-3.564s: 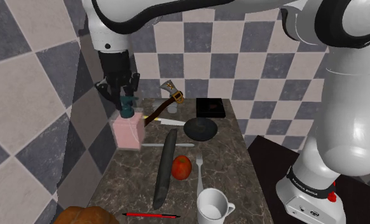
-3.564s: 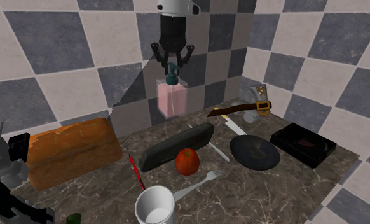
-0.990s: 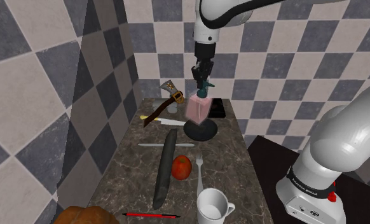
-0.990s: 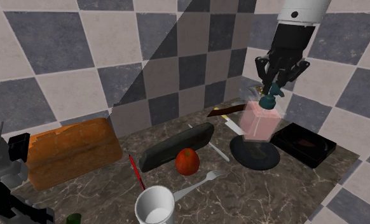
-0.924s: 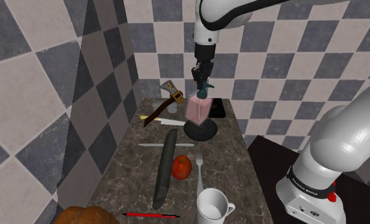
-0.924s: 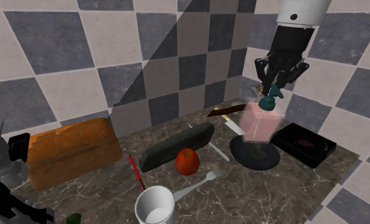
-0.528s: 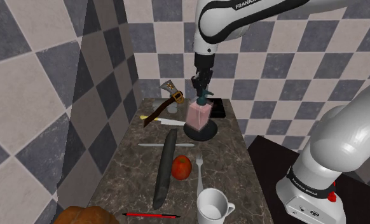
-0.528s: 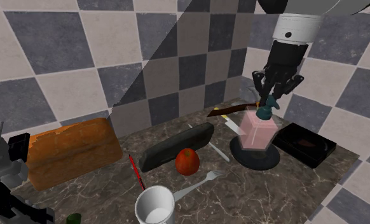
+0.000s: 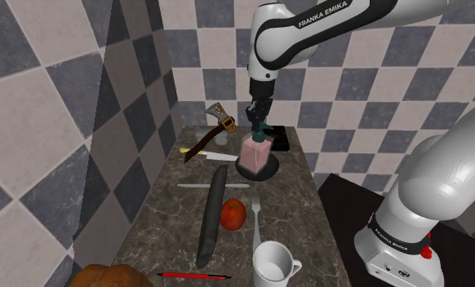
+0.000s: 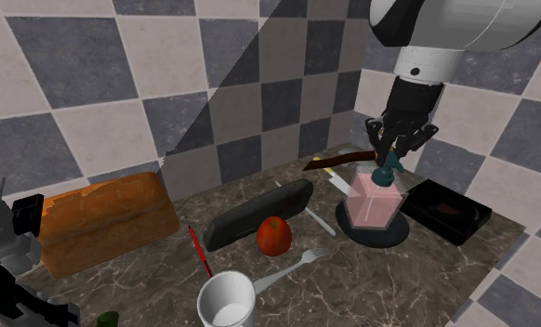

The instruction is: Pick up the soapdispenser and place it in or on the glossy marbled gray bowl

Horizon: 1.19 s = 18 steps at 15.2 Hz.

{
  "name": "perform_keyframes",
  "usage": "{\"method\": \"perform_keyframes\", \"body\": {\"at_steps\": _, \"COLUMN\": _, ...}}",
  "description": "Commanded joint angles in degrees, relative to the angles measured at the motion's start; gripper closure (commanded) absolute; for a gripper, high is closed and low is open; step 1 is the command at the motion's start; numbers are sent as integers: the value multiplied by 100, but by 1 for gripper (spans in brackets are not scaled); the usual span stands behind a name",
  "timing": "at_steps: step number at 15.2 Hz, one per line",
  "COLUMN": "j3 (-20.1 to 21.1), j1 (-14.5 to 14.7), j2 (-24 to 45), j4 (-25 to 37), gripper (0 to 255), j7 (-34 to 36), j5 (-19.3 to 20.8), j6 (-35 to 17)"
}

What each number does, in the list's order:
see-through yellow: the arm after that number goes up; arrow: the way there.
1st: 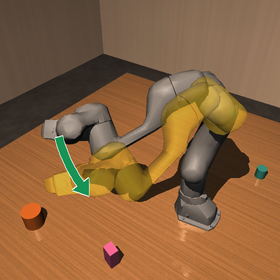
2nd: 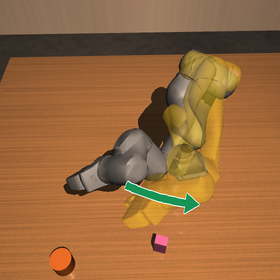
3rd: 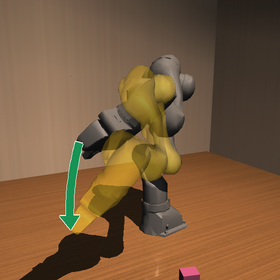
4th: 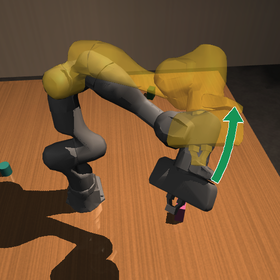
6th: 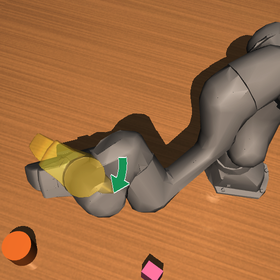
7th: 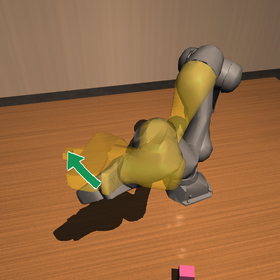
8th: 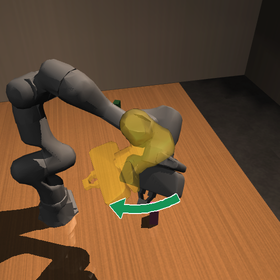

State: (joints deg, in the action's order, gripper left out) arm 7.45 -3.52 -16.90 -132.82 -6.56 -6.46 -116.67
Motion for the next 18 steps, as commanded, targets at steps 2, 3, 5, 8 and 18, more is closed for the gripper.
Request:
{"method": "perform_keyframes", "body": {"at_steps": 2, "j3": 0, "j1": 0, "j2": 2, "j4": -5, "gripper": 255, "j7": -1, "j5": 0, "j6": -8}}
{"method": "perform_keyframes", "body": {"at_steps": 3, "j3": 0, "j1": 0, "j2": 2, "j4": -5, "gripper": 255, "j7": -1, "j5": 0, "j6": -8}}
{"method": "perform_keyframes", "body": {"at_steps": 5, "j3": 0, "j1": 0, "j2": 2, "j4": -5, "gripper": 0, "j7": -1, "j5": 0, "j6": -8}}
{"method": "perform_keyframes", "body": {"at_steps": 8, "j3": 0, "j1": 0, "j2": 2, "j4": -5, "gripper": 0, "j7": -1, "j5": 0, "j6": -8}}
{"method": "perform_keyframes", "body": {"at_steps": 18, "j3": -54, "j1": -25, "j2": -172, "j4": 569, "gripper": 0, "j7": 4, "j5": 29, "j6": 742}}
